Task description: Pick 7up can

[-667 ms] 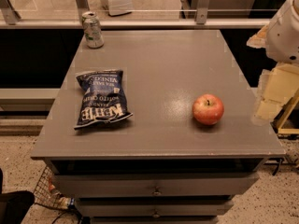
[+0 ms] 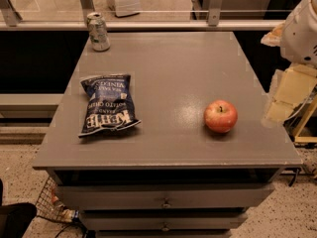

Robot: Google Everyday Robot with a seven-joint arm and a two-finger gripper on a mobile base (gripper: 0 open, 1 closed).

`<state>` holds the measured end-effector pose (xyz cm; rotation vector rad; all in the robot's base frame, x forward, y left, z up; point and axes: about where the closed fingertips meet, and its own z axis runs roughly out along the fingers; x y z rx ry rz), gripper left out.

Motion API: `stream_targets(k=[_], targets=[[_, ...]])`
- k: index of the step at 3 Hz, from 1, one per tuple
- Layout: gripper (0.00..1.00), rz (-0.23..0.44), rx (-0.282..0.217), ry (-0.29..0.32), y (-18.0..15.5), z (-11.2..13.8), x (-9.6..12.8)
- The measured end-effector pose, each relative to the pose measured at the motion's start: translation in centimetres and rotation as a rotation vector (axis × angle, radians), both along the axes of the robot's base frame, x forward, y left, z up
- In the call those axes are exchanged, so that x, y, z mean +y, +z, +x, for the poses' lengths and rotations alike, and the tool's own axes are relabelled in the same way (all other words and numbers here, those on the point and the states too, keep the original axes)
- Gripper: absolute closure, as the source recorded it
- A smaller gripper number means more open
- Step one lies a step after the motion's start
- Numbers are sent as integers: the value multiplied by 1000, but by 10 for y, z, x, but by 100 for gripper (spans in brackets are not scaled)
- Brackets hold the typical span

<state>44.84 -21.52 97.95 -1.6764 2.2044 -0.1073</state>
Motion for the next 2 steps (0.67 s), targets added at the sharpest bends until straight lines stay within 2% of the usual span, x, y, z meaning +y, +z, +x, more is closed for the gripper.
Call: stream_targets(k=[1, 2], targets=[[0, 101, -113, -22, 10, 32, 6], [0, 305, -220, -60, 22, 70, 19]])
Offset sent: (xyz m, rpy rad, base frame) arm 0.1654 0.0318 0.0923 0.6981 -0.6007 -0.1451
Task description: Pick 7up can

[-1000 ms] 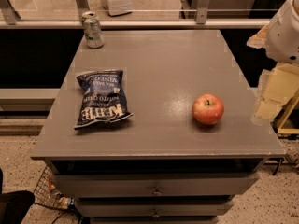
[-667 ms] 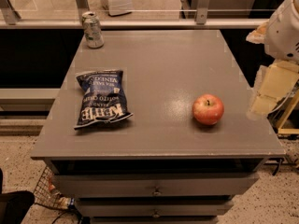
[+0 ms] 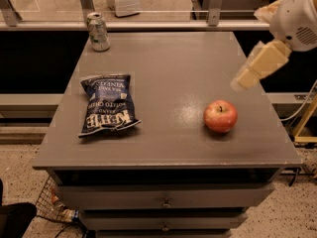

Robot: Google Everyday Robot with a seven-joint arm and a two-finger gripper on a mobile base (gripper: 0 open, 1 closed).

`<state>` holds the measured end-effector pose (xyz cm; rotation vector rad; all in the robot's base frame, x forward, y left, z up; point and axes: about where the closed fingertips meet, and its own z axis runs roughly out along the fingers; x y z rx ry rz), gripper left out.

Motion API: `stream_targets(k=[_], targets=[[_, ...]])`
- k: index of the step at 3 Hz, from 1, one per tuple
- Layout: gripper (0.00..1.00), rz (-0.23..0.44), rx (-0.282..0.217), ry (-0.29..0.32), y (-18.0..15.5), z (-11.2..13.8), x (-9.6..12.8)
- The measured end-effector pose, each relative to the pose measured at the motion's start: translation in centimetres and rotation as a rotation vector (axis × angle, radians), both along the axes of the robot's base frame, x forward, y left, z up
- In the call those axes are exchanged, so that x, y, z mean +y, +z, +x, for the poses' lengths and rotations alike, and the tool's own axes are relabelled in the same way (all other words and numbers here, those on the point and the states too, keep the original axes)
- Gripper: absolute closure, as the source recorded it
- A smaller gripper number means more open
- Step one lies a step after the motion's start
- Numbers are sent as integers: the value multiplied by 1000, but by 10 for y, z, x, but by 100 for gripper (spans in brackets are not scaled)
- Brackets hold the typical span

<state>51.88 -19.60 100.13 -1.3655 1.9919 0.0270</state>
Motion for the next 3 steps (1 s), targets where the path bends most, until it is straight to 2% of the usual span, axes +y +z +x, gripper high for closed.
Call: stream_targets(k=[2, 3], targets=[[0, 396, -272, 39, 44, 71, 50], [0, 556, -381, 19, 67, 96, 76]])
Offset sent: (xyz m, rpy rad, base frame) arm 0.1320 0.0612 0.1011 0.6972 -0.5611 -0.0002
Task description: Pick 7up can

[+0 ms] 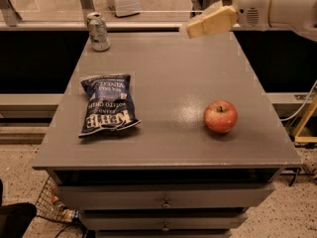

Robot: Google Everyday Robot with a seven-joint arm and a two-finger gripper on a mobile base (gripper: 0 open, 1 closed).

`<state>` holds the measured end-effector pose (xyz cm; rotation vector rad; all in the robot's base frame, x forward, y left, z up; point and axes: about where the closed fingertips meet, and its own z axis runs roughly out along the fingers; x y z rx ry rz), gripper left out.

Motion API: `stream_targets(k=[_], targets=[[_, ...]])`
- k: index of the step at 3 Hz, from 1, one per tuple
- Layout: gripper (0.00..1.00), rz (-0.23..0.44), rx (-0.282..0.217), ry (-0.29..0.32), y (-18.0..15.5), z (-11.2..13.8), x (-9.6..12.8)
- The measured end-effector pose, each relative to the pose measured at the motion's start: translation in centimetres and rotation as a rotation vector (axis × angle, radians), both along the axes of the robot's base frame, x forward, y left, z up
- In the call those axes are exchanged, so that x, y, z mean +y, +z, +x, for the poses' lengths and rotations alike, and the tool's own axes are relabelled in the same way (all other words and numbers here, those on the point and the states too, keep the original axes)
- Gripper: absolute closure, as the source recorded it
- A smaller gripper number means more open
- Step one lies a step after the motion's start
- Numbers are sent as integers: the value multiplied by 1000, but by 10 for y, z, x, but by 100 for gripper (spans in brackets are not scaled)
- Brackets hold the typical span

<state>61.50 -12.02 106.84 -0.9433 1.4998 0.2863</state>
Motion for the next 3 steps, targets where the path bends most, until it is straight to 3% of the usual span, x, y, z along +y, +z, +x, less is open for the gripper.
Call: stream_targets(k=[1, 2, 3], targets=[[0, 32, -40, -32, 15, 8, 3], [0, 29, -39, -33, 15, 8, 3], [0, 46, 1, -60, 1, 22, 10]])
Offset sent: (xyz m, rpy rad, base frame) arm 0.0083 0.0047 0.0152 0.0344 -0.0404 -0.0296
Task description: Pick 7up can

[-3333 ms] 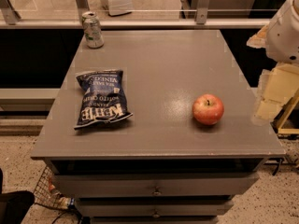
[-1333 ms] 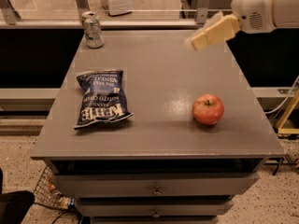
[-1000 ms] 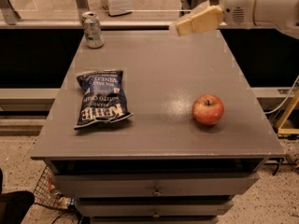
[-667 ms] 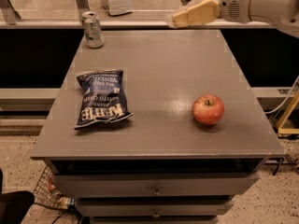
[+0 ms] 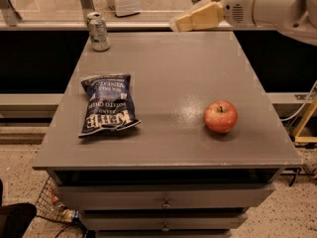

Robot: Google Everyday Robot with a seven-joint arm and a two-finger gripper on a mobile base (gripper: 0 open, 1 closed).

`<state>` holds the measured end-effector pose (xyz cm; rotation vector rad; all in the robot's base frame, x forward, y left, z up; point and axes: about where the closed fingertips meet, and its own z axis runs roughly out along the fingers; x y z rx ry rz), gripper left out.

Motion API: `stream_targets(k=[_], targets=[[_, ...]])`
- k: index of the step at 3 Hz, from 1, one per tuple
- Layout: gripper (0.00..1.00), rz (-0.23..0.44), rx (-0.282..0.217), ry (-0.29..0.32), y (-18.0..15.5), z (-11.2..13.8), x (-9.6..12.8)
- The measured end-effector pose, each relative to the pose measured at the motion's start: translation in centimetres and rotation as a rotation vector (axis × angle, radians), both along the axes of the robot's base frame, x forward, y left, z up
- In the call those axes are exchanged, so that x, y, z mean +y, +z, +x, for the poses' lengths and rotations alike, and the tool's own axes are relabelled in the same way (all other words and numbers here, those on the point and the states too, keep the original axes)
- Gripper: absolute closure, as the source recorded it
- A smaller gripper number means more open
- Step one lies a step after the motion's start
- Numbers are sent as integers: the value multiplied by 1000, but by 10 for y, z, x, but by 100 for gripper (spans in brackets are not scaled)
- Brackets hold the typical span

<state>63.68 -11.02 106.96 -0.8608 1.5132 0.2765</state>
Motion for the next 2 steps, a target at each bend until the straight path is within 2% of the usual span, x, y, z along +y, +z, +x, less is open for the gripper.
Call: stream_targets(k=[1, 2], targets=[[0, -2, 68, -82, -40, 39, 13], [0, 40, 99, -124, -71, 90, 43]])
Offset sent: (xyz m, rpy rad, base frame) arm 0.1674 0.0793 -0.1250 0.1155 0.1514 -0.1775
